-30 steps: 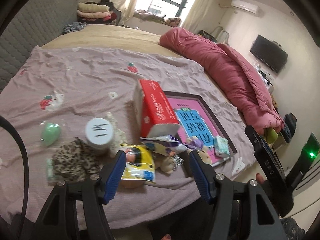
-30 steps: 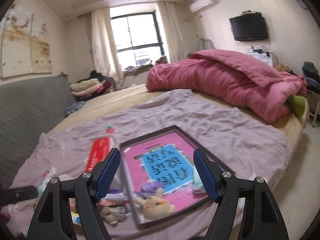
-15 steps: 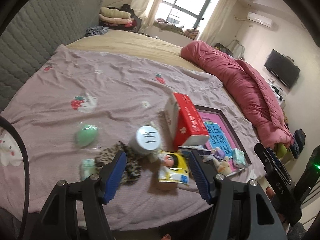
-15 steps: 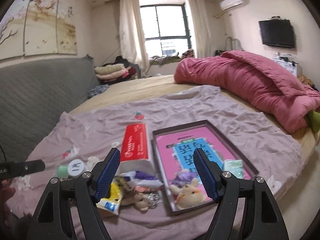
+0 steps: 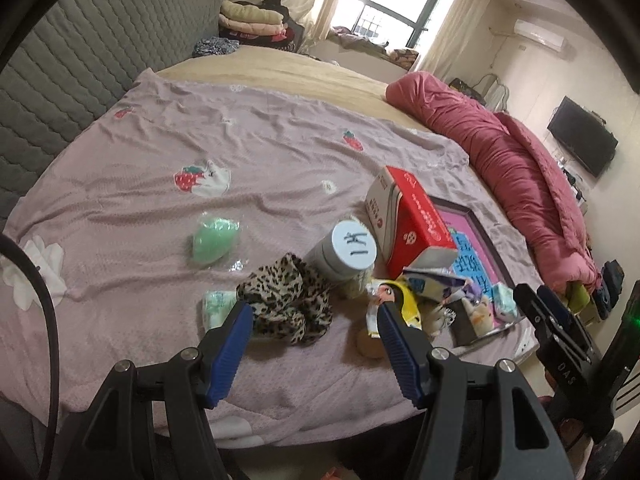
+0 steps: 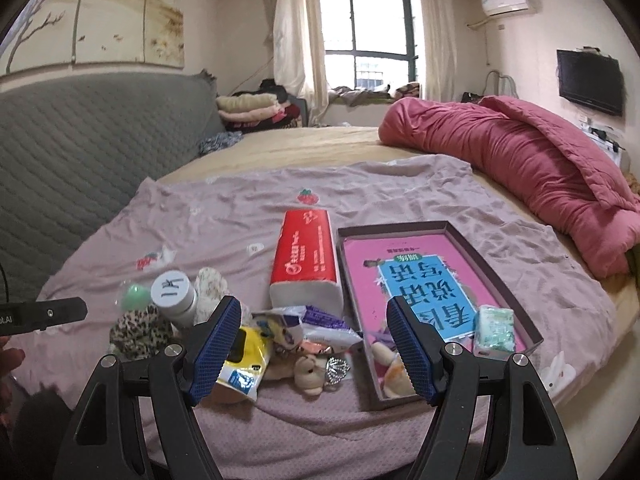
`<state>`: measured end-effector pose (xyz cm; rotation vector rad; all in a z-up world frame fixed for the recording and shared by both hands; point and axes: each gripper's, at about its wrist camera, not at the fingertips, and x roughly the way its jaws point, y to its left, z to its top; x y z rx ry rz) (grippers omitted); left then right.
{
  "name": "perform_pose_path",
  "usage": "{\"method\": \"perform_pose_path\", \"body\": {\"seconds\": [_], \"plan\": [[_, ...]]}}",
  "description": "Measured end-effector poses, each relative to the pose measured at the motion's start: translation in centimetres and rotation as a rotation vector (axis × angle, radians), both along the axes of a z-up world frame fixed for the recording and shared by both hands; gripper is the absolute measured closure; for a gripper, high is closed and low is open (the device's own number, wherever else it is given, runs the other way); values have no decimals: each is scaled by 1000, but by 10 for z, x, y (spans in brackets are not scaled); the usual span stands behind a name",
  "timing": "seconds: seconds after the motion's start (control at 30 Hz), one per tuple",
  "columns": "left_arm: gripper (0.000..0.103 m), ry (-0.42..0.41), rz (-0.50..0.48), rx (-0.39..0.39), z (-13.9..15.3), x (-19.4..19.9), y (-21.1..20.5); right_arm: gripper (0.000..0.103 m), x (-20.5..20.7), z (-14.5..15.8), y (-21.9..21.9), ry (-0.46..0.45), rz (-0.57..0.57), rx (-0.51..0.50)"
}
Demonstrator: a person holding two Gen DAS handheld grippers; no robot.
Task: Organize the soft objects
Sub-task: 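Move both tools back toward the remaining items beside the tissue pack, then grasp the leopard-print scrunchie with the left gripper while the right gripper grasps the white-purple snack packet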
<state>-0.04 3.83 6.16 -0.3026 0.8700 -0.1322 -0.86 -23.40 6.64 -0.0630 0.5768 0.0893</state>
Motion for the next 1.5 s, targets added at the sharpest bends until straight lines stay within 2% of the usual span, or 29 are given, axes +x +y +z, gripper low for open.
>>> {"method": "perform_pose_path", "body": {"seconds": [0.17, 0.4, 0.67, 1.0, 1.13, 1.3, 1.5], "plan": [[39, 20, -1, 13, -13, 3, -2, 27, 2, -7, 3, 23, 8, -14], [39, 27, 56, -6, -38, 15, 10, 27, 9, -18, 2, 47, 5, -13], [39, 36, 52, 37, -62, 35, 6, 27, 19, -31, -2, 85, -2, -7], [63, 50, 21, 61, -79, 47, 0, 27, 43, -54, 8, 127, 30, -61], [78, 44, 22, 66, -82, 48, 1, 27, 56, -68, 18, 143, 46, -127], [83, 46, 17, 34, -85, 47, 5, 27, 65, -79, 28, 125, 74, -187], [83, 51, 14, 19, -89, 48, 7, 27, 75, -94, 39, 117, 106, -283]]}}
